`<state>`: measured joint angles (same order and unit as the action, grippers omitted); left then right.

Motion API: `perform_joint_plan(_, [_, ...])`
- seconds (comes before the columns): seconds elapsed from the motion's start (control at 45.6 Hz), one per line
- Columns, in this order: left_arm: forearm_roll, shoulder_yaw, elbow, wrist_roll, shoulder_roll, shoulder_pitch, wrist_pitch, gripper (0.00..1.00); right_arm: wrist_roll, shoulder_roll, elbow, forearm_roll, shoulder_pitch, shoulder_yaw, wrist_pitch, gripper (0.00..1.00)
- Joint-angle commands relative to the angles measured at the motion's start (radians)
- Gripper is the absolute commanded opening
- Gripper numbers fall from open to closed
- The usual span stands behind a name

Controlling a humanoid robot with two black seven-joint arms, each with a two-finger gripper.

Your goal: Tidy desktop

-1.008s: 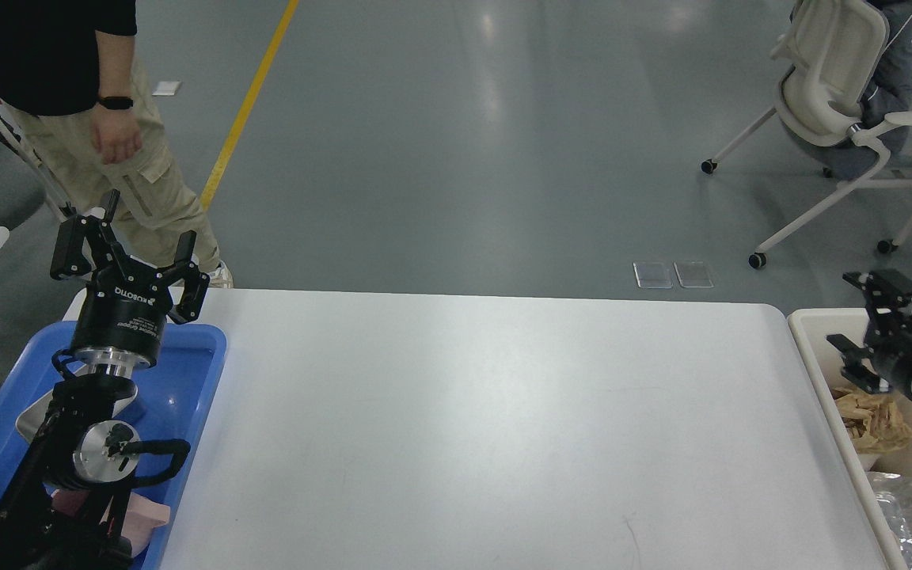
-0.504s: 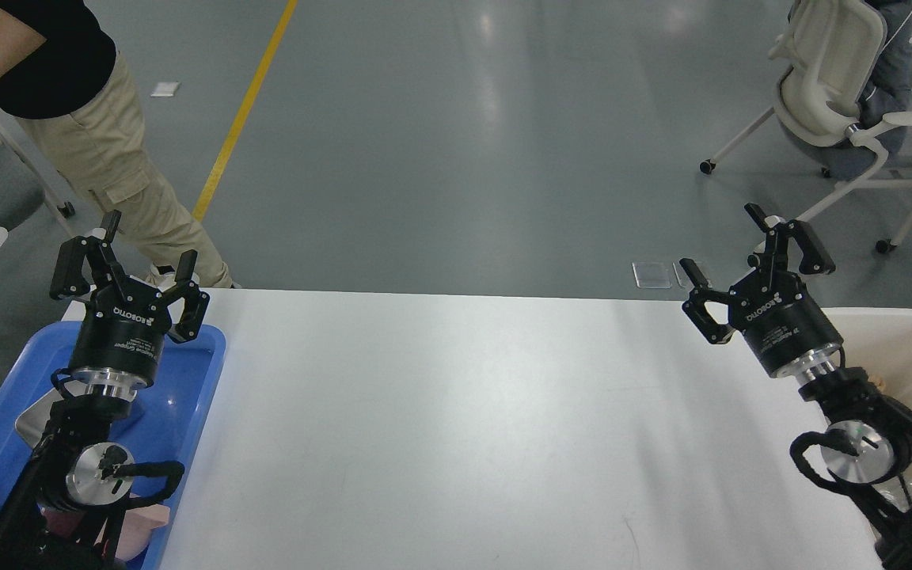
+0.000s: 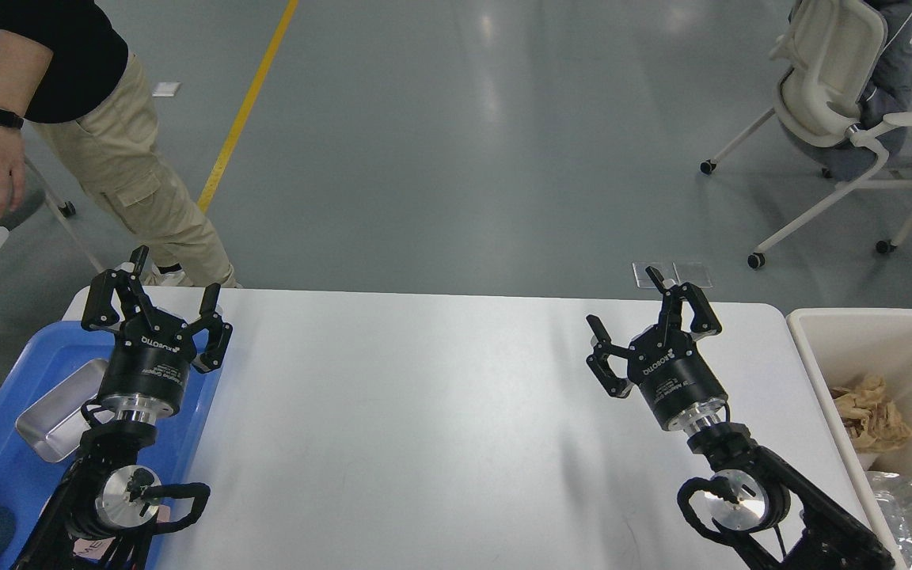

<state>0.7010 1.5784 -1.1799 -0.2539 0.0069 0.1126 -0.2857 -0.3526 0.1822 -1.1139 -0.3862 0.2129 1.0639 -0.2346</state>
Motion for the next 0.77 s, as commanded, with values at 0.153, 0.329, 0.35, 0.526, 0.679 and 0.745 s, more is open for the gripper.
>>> perform_joint_plan(0.153, [-0.061, 0.003, -0.001, 0.085, -0.008, 0.004, 0.031, 0.97, 0.104, -0.004, 0.065, 0.009, 0.013, -0.028, 0.081, 1.0])
perform_joint_plan(0.329, [-0.095, 0.005, 0.002, 0.087, -0.007, 0.012, 0.028, 0.97, 0.095, -0.004, 0.247, 0.017, 0.08, -0.016, 0.107, 1.0])
perform_joint_plan(0.35, [-0.095, 0.005, 0.002, 0.087, -0.008, 0.012, 0.028, 0.97, 0.093, -0.004, 0.264, 0.017, 0.088, -0.016, 0.107, 1.0])
perform_joint_plan(0.526, [-0.095, 0.0, 0.003, 0.087, -0.015, 0.007, 0.025, 0.97, 0.09, -0.003, 0.325, 0.017, 0.129, -0.021, 0.107, 1.0])
perform_joint_plan(0.679, [-0.095, -0.001, 0.003, 0.085, -0.028, 0.009, 0.025, 0.97, 0.086, -0.003, 0.321, 0.018, 0.135, -0.018, 0.106, 1.0])
perform_joint_plan(0.745, [-0.095, -0.001, 0.003, 0.085, -0.03, 0.009, 0.023, 0.97, 0.084, -0.003, 0.318, 0.018, 0.135, -0.015, 0.106, 1.0])
